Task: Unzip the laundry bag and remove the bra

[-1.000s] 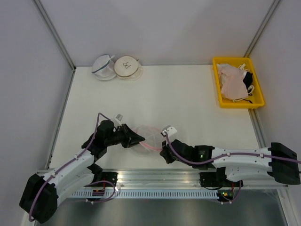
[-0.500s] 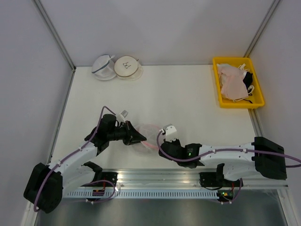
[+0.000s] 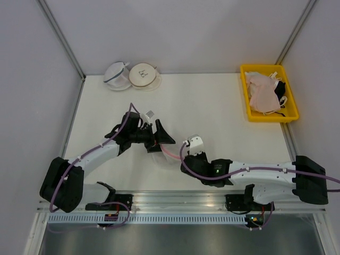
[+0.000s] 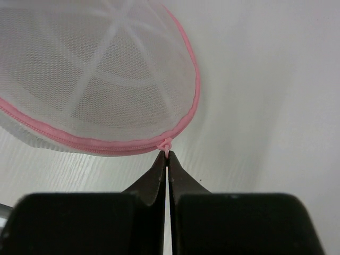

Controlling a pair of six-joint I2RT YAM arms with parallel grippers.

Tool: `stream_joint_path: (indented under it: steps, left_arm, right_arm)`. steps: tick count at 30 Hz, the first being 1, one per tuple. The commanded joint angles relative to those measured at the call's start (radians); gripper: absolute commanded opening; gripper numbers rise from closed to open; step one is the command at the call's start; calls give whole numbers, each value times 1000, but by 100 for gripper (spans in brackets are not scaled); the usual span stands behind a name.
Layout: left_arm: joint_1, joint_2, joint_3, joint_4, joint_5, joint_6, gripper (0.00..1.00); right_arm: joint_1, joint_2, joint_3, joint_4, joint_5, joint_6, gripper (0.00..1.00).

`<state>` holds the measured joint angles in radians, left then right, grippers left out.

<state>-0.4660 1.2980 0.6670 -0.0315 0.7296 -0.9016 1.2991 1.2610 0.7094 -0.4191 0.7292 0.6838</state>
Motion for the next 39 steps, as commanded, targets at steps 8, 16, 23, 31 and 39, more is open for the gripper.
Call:
stream_joint_path:
  steps: [8, 16, 23, 31, 39]
  left_arm:
    - [13, -360, -23, -408, -390, 53, 99]
    - [10, -716, -228, -421, -213, -177, 99]
    - [3, -758, -363, -225, -107, -342, 99]
    - [0, -660, -336, -78, -110, -379, 99]
    - [-42, -528, -294, -48, -174, -312, 88]
  right_arm:
    - [-3, -80, -2, 20, -19, -23, 1]
    - [-3, -88, -33, 204, -294, -122, 0]
    - [-1, -3, -24, 411, -566, -181, 0]
    - [17, 77, 13, 454, -656, -199, 0]
    - [17, 49, 16, 468, -645, -207, 0]
